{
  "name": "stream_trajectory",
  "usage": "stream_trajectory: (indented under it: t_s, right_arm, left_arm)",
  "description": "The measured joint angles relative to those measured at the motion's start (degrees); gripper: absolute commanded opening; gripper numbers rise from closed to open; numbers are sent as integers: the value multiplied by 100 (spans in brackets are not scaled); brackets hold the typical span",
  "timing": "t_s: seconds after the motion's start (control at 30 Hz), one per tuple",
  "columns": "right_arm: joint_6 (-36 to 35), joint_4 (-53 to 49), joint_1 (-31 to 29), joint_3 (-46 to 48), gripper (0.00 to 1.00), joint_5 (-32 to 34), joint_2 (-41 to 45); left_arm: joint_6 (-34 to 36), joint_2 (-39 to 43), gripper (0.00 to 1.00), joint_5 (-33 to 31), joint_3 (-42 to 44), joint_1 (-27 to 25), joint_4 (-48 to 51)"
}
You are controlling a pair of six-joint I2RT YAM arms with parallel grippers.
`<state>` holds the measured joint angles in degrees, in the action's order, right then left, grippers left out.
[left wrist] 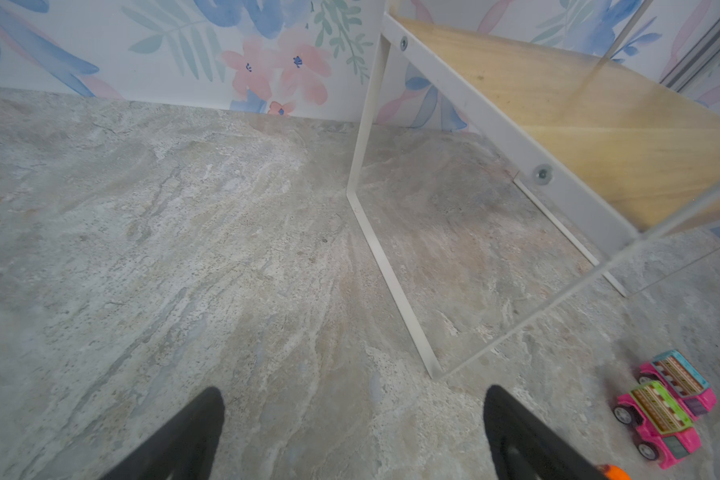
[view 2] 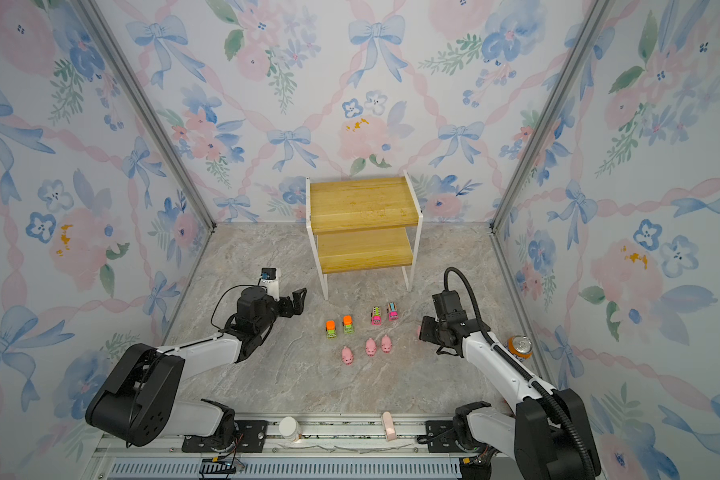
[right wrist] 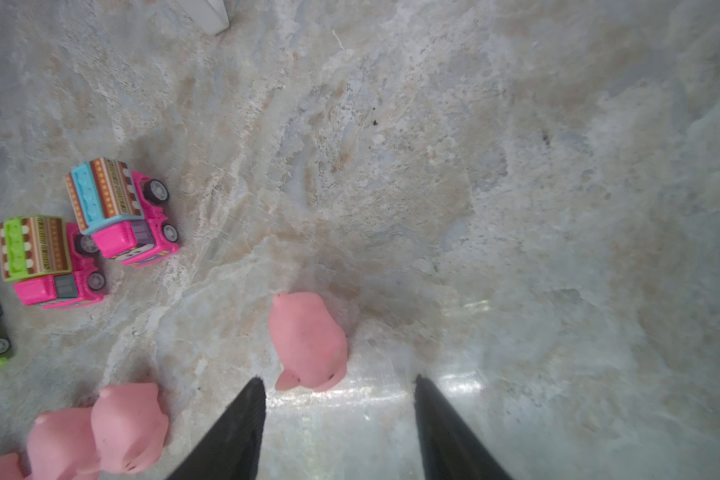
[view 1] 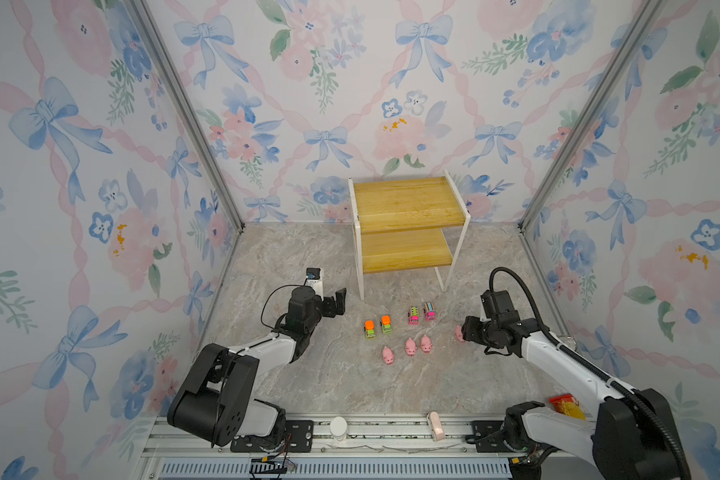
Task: Place and organize the plastic toys onto the shelf
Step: 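Lower the open right gripper around the pink pig, then close the right gripper on the pink pig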
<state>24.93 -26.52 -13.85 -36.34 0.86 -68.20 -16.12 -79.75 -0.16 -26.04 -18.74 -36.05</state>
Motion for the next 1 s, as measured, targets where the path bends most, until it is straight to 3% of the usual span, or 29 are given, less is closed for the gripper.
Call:
stream_trajectory:
  t_s: [0.3, 0.73, 1.0]
  right_arm:
    - [-254, -9, -201, -179, 57, -455, -809]
    - [-260, 192, -540, -341, 52, -452, -1305]
    - [105, 697, -964, -313, 52, -151, -1355]
  left_arm:
    - [0, 0, 98, 0, 2, 0, 0]
    - [0, -72, 98, 0, 0, 0, 0]
    - [2, -90, 98, -2, 0, 0, 0]
